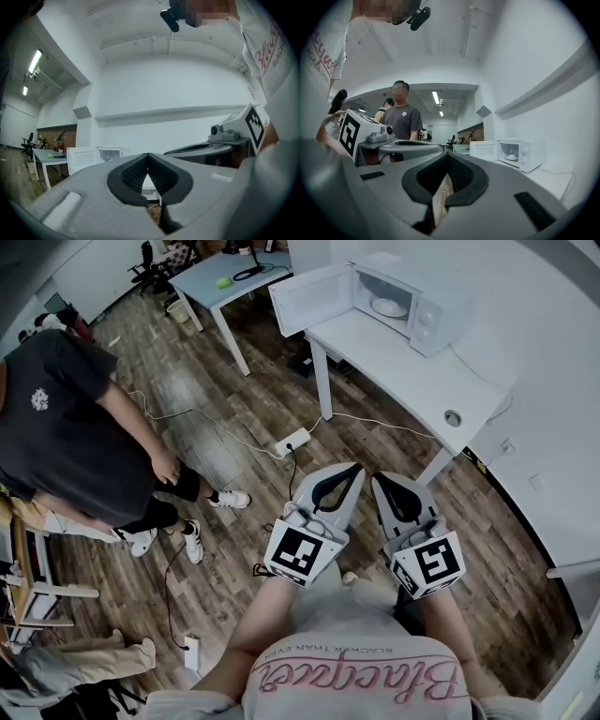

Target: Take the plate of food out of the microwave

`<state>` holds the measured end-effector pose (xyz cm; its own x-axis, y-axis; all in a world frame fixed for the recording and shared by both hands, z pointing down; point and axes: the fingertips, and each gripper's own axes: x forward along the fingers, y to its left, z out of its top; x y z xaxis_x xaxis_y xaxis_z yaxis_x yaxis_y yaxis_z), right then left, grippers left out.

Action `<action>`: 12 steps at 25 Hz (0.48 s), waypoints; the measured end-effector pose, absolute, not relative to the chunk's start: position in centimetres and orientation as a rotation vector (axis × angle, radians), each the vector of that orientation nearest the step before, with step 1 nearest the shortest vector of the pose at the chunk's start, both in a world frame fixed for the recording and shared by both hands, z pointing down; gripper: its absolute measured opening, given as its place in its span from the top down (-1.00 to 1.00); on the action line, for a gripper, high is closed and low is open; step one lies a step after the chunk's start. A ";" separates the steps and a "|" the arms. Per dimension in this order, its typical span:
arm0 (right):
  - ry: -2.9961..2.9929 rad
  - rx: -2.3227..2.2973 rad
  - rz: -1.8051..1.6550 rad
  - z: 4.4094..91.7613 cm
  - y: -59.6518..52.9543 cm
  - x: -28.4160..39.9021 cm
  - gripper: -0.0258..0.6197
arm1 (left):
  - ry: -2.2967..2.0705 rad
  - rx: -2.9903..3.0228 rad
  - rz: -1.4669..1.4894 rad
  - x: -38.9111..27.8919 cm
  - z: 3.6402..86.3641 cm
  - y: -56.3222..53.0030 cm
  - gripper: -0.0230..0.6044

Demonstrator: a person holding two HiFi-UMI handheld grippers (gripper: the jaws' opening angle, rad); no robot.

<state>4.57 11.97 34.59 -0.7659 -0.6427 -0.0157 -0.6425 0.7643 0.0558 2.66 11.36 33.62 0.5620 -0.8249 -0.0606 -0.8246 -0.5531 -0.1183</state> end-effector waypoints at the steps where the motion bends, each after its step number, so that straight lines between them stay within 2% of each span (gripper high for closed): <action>1: -2.944 1.071 -0.091 34.7 11.8 4.6 0.90 | 1.417 -2.657 0.002 2.6 33.7 11.2 0.91; 12: -2.935 1.093 -0.118 34.3 9.0 3.6 0.90 | 1.412 -2.643 0.030 1.4 33.3 8.2 0.91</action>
